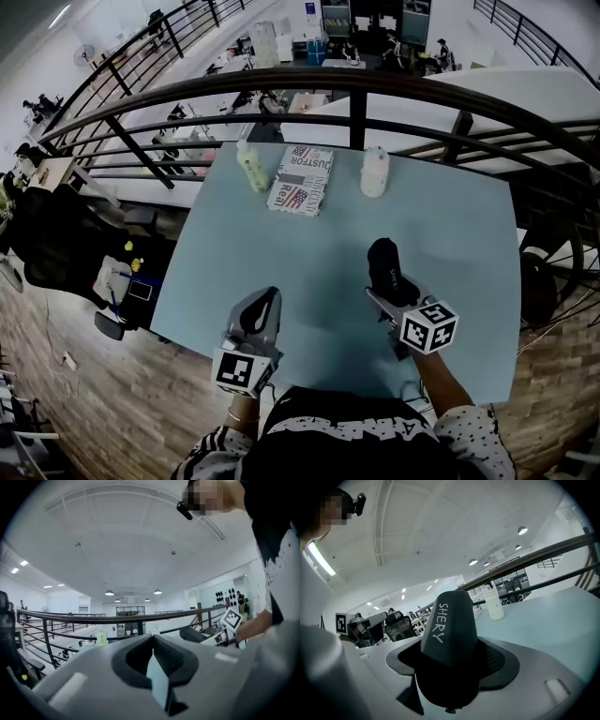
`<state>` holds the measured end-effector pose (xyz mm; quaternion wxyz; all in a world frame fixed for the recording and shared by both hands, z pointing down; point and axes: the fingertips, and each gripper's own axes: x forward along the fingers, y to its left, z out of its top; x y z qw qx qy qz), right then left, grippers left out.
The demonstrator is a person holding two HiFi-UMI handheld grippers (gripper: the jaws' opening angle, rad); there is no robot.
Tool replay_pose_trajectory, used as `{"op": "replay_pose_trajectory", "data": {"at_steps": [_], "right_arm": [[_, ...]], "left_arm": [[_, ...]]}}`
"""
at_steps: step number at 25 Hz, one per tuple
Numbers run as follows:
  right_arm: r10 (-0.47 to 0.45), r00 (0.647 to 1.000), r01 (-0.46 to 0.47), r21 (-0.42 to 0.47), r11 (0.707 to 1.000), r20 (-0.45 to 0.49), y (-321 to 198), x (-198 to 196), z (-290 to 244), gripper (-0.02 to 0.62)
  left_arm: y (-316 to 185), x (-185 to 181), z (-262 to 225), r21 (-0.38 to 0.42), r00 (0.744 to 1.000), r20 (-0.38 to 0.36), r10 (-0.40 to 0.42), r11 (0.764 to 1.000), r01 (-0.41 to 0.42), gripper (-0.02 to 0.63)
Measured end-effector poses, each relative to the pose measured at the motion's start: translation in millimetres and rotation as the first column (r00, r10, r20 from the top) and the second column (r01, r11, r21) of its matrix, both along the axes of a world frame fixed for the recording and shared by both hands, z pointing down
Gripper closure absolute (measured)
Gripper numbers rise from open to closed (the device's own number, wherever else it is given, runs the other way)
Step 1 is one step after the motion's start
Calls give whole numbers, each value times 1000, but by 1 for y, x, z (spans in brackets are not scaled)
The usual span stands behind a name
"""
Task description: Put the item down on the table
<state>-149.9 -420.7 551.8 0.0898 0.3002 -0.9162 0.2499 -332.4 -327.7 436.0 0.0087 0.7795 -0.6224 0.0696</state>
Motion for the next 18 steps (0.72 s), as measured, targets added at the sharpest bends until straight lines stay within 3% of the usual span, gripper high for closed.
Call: {"op": "replay_pose_trajectory", "data": {"at_steps": [18], "right_arm": [[52,990,-59,-50,997,-131,-24,-26,45,241]], "left_arm": [[-30,-41,5,-31,999,-12,41,999,-41,606]]}}
